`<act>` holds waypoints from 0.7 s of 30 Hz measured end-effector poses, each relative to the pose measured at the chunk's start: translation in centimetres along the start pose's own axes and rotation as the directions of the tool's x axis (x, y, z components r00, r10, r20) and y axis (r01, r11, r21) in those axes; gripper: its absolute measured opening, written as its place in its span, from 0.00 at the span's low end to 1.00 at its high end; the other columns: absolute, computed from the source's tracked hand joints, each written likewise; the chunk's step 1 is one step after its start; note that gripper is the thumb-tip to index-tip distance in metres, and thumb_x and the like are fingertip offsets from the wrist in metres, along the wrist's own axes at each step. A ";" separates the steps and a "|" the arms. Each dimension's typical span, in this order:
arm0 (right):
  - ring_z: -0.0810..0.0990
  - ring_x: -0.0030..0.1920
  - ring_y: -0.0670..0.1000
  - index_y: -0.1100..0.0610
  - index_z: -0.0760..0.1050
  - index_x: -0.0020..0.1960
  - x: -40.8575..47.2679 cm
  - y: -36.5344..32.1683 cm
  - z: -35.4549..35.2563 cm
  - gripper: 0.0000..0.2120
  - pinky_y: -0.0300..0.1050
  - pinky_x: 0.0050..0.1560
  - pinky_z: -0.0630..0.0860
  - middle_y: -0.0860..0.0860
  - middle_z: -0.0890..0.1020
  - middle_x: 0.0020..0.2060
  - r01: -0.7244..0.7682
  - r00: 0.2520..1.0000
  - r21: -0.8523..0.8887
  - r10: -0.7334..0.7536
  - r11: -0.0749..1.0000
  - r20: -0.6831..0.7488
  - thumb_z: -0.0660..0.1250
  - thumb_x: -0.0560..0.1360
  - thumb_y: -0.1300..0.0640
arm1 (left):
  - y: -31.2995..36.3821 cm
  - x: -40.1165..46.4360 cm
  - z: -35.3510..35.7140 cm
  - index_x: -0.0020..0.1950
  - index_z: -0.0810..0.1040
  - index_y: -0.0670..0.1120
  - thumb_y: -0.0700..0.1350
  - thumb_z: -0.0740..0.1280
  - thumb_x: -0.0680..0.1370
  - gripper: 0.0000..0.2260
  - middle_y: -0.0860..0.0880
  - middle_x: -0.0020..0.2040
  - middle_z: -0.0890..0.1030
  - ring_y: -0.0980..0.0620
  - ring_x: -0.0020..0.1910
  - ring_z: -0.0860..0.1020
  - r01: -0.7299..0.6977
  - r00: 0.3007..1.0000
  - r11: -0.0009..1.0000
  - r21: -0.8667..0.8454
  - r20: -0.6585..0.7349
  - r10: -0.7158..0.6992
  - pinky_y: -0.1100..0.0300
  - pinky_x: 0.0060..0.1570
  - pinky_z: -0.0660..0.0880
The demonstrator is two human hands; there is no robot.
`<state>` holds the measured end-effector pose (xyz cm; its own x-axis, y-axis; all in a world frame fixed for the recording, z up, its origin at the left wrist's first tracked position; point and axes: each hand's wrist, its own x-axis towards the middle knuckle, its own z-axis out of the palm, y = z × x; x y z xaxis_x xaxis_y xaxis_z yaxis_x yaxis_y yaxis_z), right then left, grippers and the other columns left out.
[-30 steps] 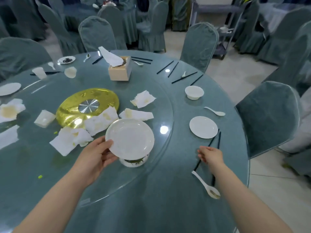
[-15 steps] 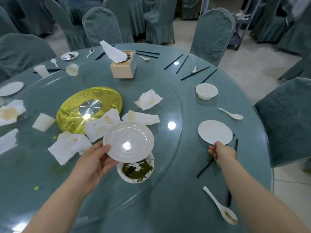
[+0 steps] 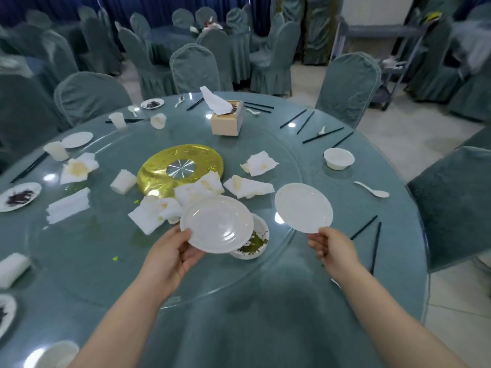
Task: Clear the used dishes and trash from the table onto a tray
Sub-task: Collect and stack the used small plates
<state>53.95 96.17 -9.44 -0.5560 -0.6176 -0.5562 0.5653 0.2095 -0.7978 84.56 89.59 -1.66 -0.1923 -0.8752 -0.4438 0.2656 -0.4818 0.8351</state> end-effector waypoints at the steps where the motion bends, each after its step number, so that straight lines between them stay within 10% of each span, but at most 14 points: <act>1: 0.79 0.23 0.46 0.60 0.73 0.46 -1.7 0.0 0.3 0.04 0.32 0.18 0.62 0.54 0.83 0.32 0.016 1.000 -0.010 -0.016 1.000 0.027 0.60 0.76 0.62 | 0.0 -0.8 -0.7 0.55 0.78 0.47 0.40 0.59 0.80 0.09 0.48 0.41 0.85 0.51 0.38 0.80 -0.007 1.000 1.000 0.002 0.002 0.007 0.61 0.34 0.80; 8: 0.81 0.27 0.48 0.60 0.73 0.46 -14.8 3.4 1.8 0.04 0.34 0.19 0.64 0.54 0.83 0.31 0.101 0.963 -0.115 -0.068 0.988 0.263 0.59 0.77 0.63 | -0.4 -8.0 -7.3 0.57 0.76 0.44 0.41 0.59 0.81 0.08 0.50 0.35 0.83 0.57 0.26 0.78 -0.055 0.997 0.998 0.026 0.053 0.054 0.63 0.33 0.79; 21: 0.83 0.33 0.53 0.58 0.73 0.48 -34.0 18.3 9.3 0.05 0.37 0.25 0.72 0.55 0.84 0.39 0.177 0.875 -0.481 0.086 0.859 0.476 0.61 0.74 0.64 | -4.2 -23.8 -24.9 0.56 0.77 0.48 0.42 0.59 0.82 0.08 0.52 0.40 0.84 0.56 0.36 0.82 -0.053 0.996 0.999 0.008 0.065 0.053 0.60 0.39 0.78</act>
<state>88.89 113.94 -2.91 -0.1478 -0.8832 -0.4450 0.0947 0.4353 -0.8953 111.58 111.38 -2.74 -0.2395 -0.8948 -0.3768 0.2682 -0.4340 0.8601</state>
